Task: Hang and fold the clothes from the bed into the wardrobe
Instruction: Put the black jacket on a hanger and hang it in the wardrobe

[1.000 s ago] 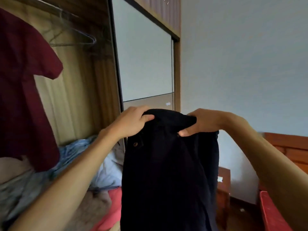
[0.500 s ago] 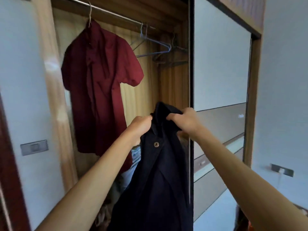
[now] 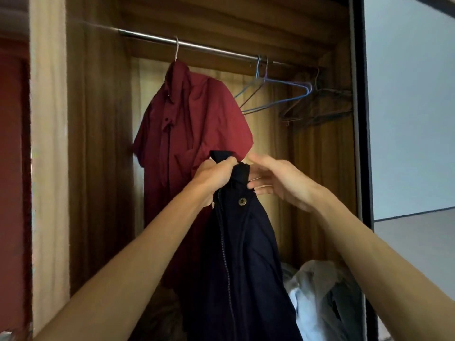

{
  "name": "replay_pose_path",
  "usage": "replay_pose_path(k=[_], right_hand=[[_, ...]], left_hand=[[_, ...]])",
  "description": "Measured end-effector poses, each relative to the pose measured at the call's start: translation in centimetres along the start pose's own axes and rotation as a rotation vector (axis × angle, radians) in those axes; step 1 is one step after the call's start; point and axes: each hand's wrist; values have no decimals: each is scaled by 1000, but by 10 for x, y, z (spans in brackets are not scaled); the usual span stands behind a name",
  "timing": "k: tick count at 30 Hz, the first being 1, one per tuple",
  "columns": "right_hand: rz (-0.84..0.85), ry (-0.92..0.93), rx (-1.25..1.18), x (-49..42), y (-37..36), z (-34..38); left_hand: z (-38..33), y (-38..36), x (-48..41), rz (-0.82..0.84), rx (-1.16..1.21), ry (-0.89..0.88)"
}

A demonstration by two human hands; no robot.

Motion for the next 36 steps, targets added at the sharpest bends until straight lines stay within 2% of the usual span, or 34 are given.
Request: replay_pose_path(k=[5, 9, 12, 14, 19, 22, 26, 31, 36], right_hand=[[-160, -94, -121, -73, 62, 3], [-220, -129, -536, -122, 111, 1], [-221, -55, -885, -151, 153, 4], [-247, 11, -988, -167, 176, 10], [-235, 143, -959, -202, 203, 27], [-174, 118, -871, -214, 205, 36], [-173, 132, -888, -228, 195, 46], [-130, 170, -778, -235, 175, 64], [-110, 70, -738, -251, 154, 82]], left_hand=[[-18, -6, -41, -55, -19, -20], [-29, -10, -68, -86, -20, -12], [-32, -11, -86, -93, -32, -15], [-30, -8, -96, -87, -47, -17], [-26, -10, -112, -74, -71, -31], [-23, -14, -119, -71, -83, -17], [-18, -18, -127, -80, -76, 5], [-19, -22, -133, -114, -58, 5], [-26, -20, -139, -127, -66, -23]])
Point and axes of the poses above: each hand's wrist, its own x-axis away from the middle knuckle, its own y-axis out of the back of the hand, z = x × y, and after that the axes turned 5 degrees about z, right-handed
